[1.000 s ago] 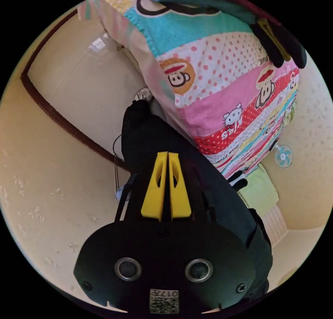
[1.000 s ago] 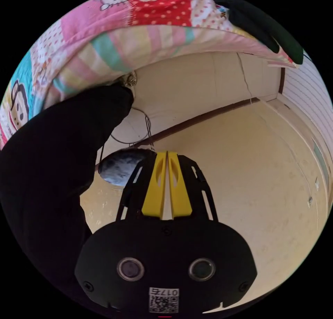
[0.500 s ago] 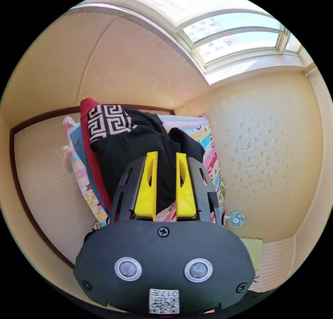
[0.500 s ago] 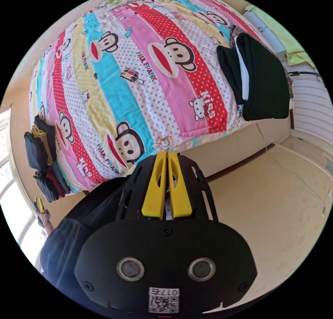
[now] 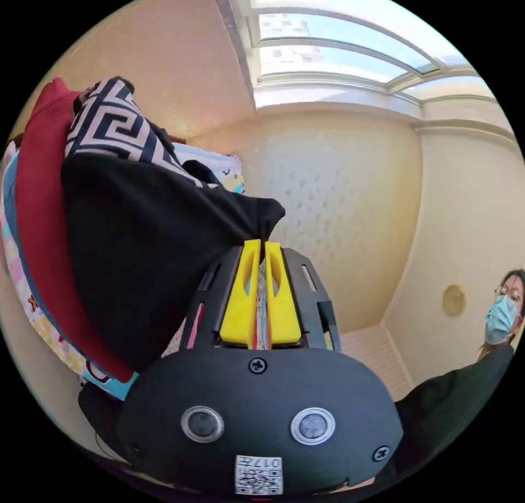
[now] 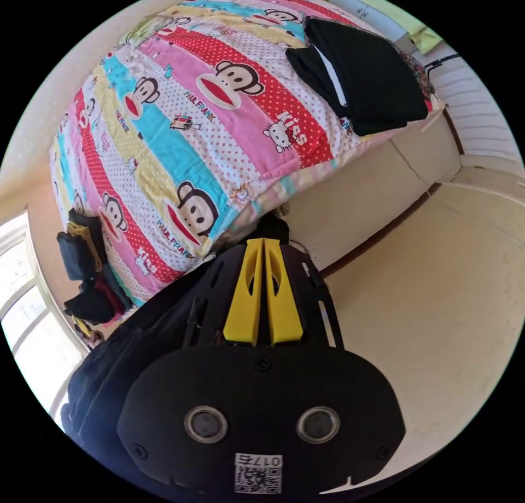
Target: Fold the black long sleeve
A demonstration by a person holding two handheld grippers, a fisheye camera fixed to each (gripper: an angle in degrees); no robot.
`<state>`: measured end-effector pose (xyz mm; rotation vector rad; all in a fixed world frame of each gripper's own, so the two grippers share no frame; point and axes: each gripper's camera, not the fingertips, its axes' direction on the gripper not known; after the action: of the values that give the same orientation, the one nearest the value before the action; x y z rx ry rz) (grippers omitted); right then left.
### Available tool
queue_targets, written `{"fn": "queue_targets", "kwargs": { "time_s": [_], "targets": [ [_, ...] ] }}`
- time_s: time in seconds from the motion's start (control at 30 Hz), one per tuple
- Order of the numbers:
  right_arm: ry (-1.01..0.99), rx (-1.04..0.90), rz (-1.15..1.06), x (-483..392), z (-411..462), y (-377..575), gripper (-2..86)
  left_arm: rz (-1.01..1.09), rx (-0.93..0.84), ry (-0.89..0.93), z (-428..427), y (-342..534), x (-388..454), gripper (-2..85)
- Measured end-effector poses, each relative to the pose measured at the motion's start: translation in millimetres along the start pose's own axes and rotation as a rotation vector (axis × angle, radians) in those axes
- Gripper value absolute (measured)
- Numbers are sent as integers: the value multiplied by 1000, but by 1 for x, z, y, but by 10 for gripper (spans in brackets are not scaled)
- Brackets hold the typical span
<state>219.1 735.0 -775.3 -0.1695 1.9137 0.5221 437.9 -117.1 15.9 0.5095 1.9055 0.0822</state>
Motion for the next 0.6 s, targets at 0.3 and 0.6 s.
{"fn": "queue_targets", "kwargs": {
  "time_s": [0.3, 0.6],
  "targets": [
    [-649, 130, -389, 18, -1, 26, 5, 720, -549, 773, 4, 62, 197, -4],
    [-749, 181, -994, -59, -28, 77, 8, 749, -1053, 1584, 65, 236, 298, -1]
  ]
}}
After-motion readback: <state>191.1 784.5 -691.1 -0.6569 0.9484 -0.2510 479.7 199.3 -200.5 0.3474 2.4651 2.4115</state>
